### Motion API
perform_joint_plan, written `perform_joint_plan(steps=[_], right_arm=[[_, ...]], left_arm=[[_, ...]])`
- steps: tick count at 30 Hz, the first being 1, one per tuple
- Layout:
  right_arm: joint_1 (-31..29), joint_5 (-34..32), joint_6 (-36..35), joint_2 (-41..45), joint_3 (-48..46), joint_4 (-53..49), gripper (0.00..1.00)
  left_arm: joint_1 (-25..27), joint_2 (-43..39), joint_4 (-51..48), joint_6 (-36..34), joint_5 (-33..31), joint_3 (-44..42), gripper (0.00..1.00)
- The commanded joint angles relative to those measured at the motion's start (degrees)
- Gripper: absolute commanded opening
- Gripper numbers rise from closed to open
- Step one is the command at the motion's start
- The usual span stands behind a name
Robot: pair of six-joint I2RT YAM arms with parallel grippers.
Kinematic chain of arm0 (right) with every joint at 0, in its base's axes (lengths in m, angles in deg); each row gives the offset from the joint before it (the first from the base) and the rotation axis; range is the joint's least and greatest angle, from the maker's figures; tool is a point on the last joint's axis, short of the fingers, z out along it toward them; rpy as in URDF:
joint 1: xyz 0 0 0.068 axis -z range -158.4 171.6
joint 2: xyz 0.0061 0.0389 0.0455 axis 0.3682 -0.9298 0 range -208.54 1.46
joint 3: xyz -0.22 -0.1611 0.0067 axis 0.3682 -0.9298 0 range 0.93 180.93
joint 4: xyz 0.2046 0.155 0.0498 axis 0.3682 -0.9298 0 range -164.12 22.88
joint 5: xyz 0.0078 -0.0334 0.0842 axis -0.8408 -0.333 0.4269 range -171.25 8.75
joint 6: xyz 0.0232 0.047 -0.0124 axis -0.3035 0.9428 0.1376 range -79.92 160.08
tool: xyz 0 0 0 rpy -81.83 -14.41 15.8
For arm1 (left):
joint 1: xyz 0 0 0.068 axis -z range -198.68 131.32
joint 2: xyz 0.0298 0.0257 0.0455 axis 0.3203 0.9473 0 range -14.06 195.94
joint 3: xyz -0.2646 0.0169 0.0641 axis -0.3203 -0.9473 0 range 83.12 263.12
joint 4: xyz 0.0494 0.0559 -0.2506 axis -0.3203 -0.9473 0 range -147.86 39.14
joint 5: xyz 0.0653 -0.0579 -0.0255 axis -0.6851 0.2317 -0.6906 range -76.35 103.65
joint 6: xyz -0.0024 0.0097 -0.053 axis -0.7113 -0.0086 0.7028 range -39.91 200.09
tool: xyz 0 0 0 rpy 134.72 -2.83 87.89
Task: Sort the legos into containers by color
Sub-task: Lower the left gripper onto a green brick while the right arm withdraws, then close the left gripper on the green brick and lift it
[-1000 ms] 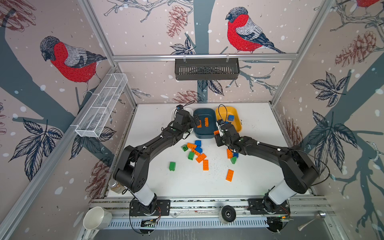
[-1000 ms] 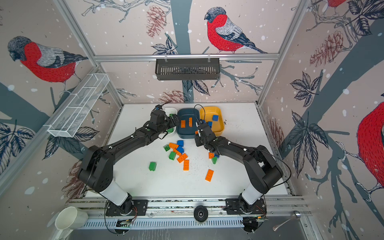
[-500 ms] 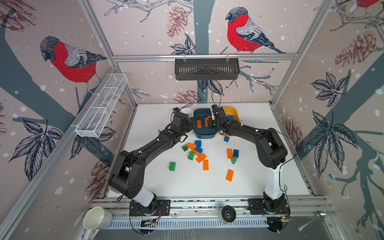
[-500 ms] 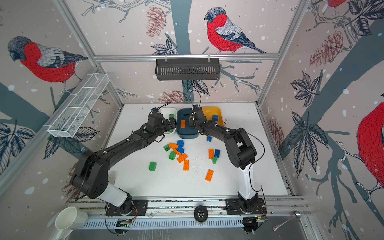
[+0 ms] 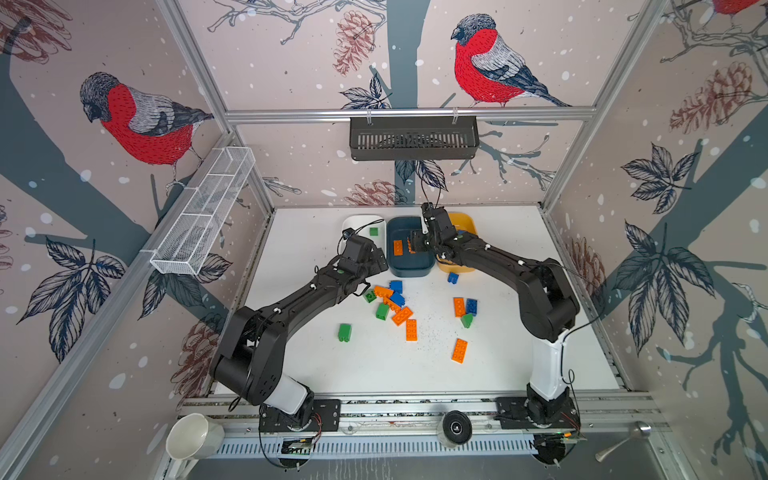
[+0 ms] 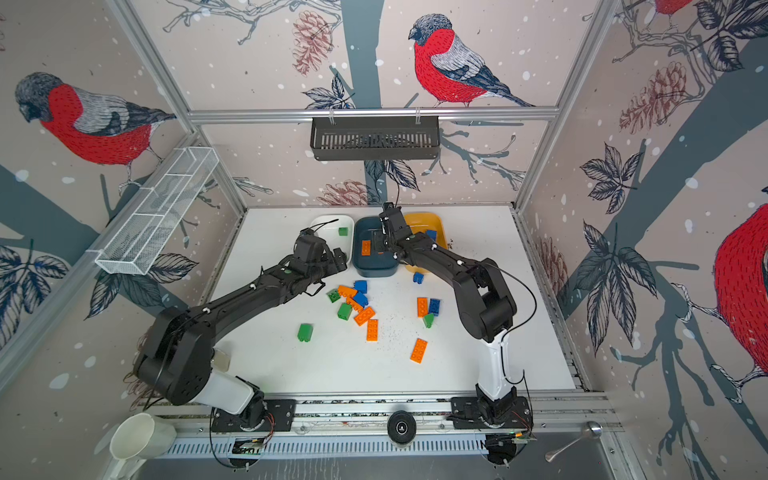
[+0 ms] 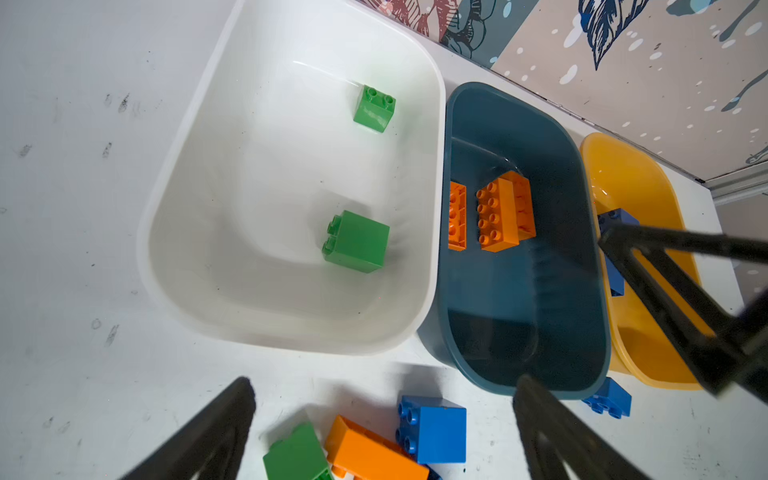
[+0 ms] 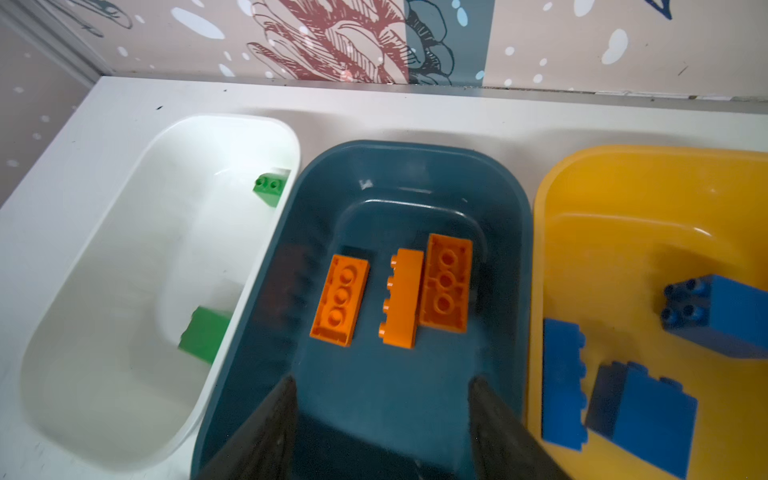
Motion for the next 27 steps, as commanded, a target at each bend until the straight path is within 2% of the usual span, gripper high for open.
perform_joint_plan(steps=[1,4,6,10,12,17,19,21,24,27], right_arm=[[-1.0,5.38,-3.12,5.0,-6.62,3.59,0.68],[-2.07,5.21,-4.34,9.55,-12.51,3.95,0.72],[-2.34,5.02,-2.57,12.36,-16.21,4.51,0.74],[-3.42,8.96,1.52,16.01,-23.36,9.63,0.82],[-4.74,7.69,2.44,16.53,-25.24,10.78,1.0],[-6.55,4.41,4.19,17.79,-28.62,14.1,0.99],[-6.67,3.06,4.59,17.95,-28.92,14.18,1.0],[-6.62,1.13,4.57,18.11,-28.83,14.0,0.99],[-6.59,-1.1,4.28,18.69,-28.75,13.83,0.99],[-6.5,-2.47,3.92,19.09,-28.84,13.6,1.0]], left_arm=[[-0.14,0.4,-0.59,-0.11,-0.01,0.15,0.97],[0.08,0.75,-0.86,-1.3,0.83,-0.04,0.97],[1.04,1.1,-2.31,-2.33,-0.37,0.24,0.96],[1.63,1.95,-4.64,-1.84,-1.22,0.41,0.97],[1.73,2.2,-4.39,-1.73,0.47,-0.38,0.96],[2.15,2.9,-7.6,1.74,0.21,-2.13,0.92],[2.07,2.91,-7.4,3.35,-0.19,-3.54,0.84],[1.93,2.56,-6.02,4.04,-0.33,-5.46,0.72],[1.99,3.52,-5.61,4.5,-0.65,-6.72,0.66],[2.3,5.1,-5.39,3.63,0.77,-7.0,0.64]])
